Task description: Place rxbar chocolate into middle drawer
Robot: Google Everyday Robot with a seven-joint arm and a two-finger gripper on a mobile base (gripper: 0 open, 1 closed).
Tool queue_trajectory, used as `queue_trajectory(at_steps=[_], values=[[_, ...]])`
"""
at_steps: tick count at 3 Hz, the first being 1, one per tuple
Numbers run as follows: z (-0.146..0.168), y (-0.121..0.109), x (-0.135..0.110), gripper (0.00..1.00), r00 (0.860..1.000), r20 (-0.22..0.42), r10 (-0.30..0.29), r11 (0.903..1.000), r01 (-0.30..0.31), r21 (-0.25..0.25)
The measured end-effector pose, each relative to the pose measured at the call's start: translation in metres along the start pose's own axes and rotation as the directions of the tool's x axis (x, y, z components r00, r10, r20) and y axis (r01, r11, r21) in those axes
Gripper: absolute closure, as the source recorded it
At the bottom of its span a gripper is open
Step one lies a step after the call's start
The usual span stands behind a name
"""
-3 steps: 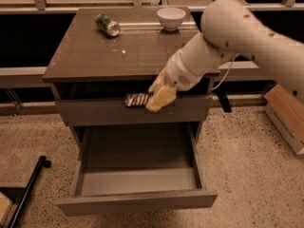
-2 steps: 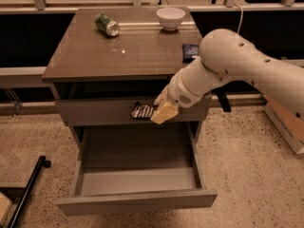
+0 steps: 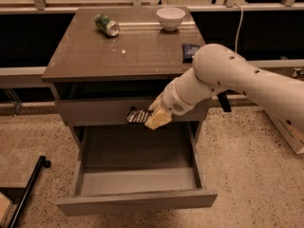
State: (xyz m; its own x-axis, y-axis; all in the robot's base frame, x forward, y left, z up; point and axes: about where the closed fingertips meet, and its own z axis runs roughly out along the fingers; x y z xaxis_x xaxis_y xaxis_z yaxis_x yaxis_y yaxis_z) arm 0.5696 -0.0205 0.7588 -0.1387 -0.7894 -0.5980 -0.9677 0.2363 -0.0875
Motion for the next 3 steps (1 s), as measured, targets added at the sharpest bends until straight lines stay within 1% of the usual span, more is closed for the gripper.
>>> queue_trajectory(at_steps=[1, 2, 3], values=[[0.053, 0.019, 0.022, 1.0, 0.995, 0.085, 0.043, 0.9984, -0.039, -0.041], [0.12, 0.023, 0.048, 1.0, 0.98, 0.184, 0.082, 0.9956, -0.072, -0.06], [0.177, 0.024, 0.087, 1.0, 0.961, 0.233, 0.149, 0.9876, -0.132, -0.085]])
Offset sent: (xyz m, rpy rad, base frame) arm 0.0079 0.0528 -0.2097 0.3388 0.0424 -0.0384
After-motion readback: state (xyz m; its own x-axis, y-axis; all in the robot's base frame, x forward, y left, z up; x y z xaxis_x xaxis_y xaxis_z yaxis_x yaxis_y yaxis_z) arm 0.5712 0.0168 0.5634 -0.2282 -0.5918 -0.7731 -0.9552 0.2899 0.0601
